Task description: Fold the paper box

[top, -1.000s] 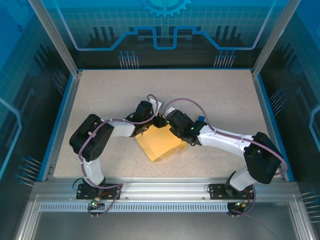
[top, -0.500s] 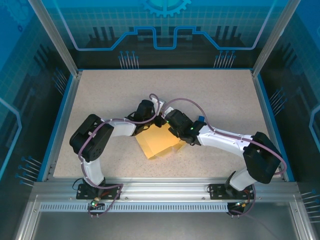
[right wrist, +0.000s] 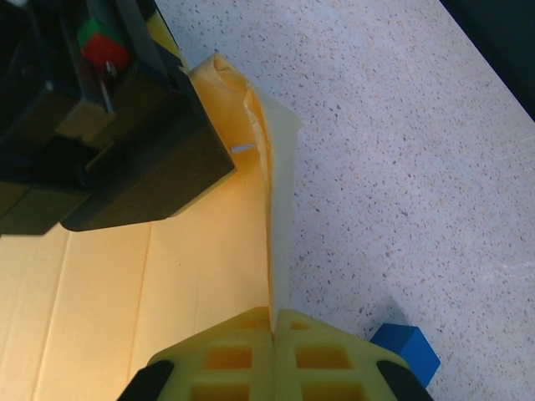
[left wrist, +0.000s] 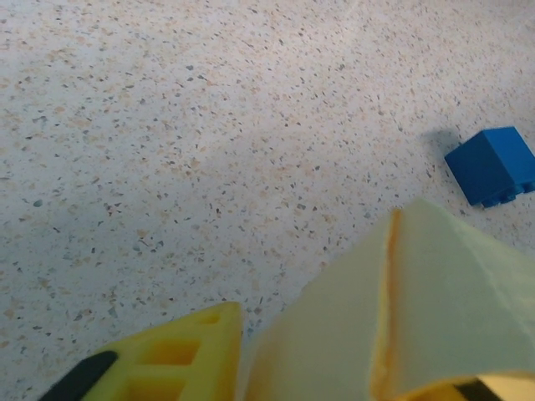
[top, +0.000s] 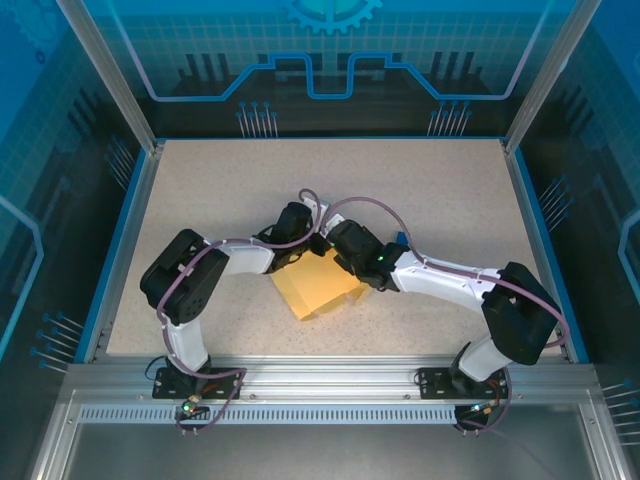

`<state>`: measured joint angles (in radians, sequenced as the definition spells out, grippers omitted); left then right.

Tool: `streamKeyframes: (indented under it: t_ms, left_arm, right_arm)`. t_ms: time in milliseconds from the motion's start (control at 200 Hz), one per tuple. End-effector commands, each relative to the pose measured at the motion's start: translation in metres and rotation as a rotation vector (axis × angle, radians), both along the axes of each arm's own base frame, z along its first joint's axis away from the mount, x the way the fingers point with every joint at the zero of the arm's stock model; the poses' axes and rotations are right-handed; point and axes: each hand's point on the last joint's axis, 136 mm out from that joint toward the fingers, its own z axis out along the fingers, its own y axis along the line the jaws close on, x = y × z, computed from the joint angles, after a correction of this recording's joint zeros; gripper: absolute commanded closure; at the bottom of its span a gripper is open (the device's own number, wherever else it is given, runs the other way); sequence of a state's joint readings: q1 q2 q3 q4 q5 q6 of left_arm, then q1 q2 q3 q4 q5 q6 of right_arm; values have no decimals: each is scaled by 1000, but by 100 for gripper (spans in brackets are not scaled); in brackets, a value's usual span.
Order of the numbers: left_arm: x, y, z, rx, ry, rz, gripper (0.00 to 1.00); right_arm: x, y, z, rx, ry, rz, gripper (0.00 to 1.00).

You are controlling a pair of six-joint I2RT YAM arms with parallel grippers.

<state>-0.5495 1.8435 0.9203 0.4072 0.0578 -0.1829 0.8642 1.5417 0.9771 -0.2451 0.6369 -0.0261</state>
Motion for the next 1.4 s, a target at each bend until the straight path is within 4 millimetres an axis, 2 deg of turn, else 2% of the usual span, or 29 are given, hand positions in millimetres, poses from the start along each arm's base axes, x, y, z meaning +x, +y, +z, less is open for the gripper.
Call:
streamKeyframes:
  t_ms: [0,220,380,505,790,1096,1396]
  left_arm:
    - [33,26,36,-60,-111,132,65]
    - [11,16,44,-84,-119,-12,48]
    - [-8,6,43,-82,-121,-158,40]
    - [-13,5,36,-51,-100,-209,40]
    - [-25,5,38,-47,-79,-281,36]
    - [-40,9,16,-25,-1,-311,34]
    - [-41,8,-5,-13,34,-330,41]
  right_arm:
    - [-29,11,-16,-15,105,86,100]
    - [-19,-4,-7,10,102,42,100]
    - [-18,-3,-4,68,122,67,100]
    - [-18,-2,-2,94,138,78,100]
    - [-16,-8,-3,105,157,74,100]
    - [-13,-11,-5,112,156,63,100]
    - [-13,-12,-4,120,155,62,100]
